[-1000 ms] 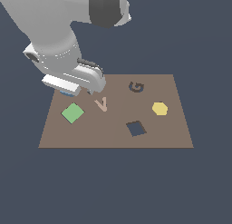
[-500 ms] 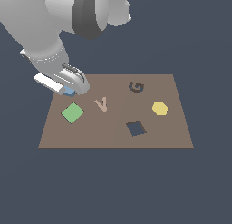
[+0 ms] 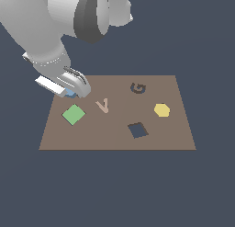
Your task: Insert a designated object into the corresponding slot on a board.
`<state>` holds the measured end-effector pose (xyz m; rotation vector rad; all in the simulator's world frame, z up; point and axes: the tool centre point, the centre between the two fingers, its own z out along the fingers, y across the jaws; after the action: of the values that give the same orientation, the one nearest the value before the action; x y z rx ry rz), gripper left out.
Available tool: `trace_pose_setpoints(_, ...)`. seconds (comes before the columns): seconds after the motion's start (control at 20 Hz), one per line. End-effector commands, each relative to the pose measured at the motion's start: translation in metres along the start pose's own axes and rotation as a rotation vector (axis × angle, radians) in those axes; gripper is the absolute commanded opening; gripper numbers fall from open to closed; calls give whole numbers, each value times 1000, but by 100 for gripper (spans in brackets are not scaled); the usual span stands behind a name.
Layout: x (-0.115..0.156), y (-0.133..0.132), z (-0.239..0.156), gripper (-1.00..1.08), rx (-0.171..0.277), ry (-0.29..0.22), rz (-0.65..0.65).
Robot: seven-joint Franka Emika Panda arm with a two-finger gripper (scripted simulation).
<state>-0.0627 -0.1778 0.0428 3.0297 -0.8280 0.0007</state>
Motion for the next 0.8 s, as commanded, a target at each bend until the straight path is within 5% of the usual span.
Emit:
trace_pose_setpoints(0.0,-1,0,8,100,0,-1,0)
trace_pose_setpoints(0.2,-1,0,13,100,1,-1,-1)
trace_pose_setpoints(0.25,-1,0,13,-100,1,-1,-1)
trace_pose_setpoints(0.75,-1,-1,12,-100,1,-1,-1)
